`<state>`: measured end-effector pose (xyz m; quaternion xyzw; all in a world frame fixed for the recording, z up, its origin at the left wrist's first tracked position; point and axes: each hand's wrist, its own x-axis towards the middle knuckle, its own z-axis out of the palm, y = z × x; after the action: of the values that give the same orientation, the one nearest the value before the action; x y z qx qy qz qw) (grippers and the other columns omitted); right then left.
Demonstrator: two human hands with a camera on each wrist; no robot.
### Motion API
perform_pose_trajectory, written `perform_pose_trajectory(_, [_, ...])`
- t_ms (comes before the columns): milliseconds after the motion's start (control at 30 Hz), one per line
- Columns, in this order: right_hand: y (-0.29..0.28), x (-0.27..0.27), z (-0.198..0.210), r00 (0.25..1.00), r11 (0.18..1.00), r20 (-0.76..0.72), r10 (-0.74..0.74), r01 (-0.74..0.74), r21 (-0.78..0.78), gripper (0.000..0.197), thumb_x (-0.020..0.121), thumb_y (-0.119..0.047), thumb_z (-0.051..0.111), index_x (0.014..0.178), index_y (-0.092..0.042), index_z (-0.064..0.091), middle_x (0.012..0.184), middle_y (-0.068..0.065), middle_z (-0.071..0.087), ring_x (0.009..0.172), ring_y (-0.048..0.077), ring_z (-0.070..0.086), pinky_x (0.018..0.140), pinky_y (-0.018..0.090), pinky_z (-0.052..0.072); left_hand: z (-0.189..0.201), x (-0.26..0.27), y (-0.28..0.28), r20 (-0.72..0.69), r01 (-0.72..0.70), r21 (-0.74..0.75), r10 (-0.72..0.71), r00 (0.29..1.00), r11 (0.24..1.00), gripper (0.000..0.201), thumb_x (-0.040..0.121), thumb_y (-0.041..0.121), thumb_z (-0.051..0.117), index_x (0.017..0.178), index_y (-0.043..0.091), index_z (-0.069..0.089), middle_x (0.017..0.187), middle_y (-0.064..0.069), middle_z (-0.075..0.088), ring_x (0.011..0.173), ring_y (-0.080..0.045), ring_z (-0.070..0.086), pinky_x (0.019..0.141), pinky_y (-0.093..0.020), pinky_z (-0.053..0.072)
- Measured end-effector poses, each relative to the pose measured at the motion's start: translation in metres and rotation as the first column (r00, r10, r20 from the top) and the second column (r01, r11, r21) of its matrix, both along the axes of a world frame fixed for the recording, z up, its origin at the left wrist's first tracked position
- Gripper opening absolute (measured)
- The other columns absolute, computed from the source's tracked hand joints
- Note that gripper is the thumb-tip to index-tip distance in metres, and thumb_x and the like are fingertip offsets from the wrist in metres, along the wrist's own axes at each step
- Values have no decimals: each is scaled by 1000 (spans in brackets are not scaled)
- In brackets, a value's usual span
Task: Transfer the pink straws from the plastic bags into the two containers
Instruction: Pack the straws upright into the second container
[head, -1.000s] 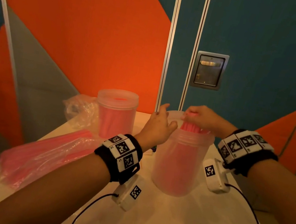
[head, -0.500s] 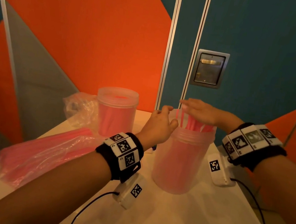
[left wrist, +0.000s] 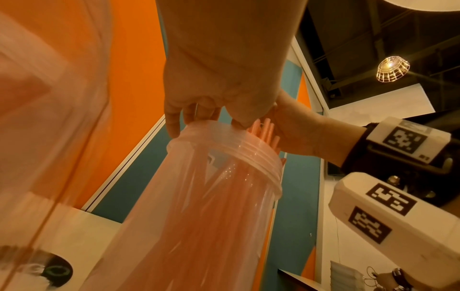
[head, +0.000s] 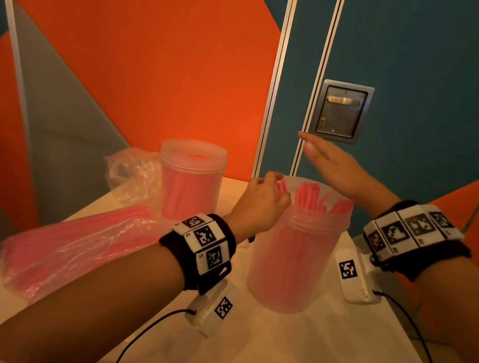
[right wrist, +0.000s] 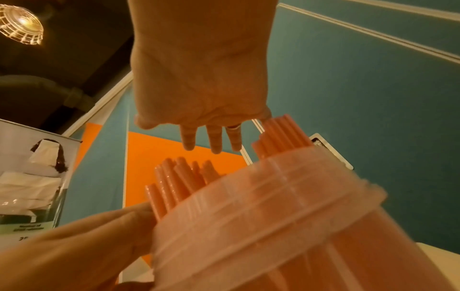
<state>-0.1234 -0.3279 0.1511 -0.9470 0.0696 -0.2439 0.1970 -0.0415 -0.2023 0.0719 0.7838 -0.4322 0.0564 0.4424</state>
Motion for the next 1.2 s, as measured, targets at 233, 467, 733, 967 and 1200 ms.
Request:
perform_pose_trajectory(233, [-1, 7, -13, 922, 965, -326, -208, 139, -222, 55, 95, -58, 16, 145, -37, 26, 155, -7, 22, 144, 22, 16, 110, 64, -5, -1, 2, -1, 7, -15, 27, 15, 1000, 1000, 46, 97, 29, 40, 139, 12, 34, 140, -12, 42, 133, -21, 30, 96, -26, 30])
perform_pose_trajectory(467, [11, 9, -21, 915, 982, -383, -124, 59, -177, 57, 94, -58, 10, 147, -38, 15, 157, -10, 13, 146, 21, 10, 111, 62, -9, 5, -1, 12, 28, 66, 71, -68, 997, 995, 49, 102, 28, 30, 146, 8, 25, 141, -18, 45, 132, -31, 38, 102, -33, 32])
perform_pose_trajectory(733, [98, 5, -12, 987, 951, 44, 153, -135, -277, 23, 93, -17, 47, 103, -9, 67, 105, 10, 66, 100, 25, 58, 85, 34, 41, 38, -4, 103, -154, -6, 16, 8, 988, 1000, 29, 87, -6, 42, 68, 10, 57, 64, -6, 61, 47, -12, 56, 49, -23, 49])
perform_pose_trajectory(967, [191, 33, -59, 646, 838, -642, 413, -545, -10, 21, 89, -8, 48, 88, 1, 67, 74, 6, 62, 70, 19, 60, 65, 27, 46, -1, -6, 192, -226, 121, 760, 85, 970, 639, 21, 85, 3, 48, 74, 7, 65, 72, -2, 66, 56, -13, 59, 65, -25, 51])
perform_pose_trajectory(1200, [216, 100, -120, 665, 798, -717, 207, -539, -270, 33, 96, -19, 42, 117, -1, 60, 120, 17, 61, 103, 30, 56, 83, 32, 41, -81, 36, 211, 178, -278, 768, 225, 958, 577, 45, 88, 8, 40, 133, 13, 48, 132, -11, 52, 116, -28, 51, 97, -37, 44])
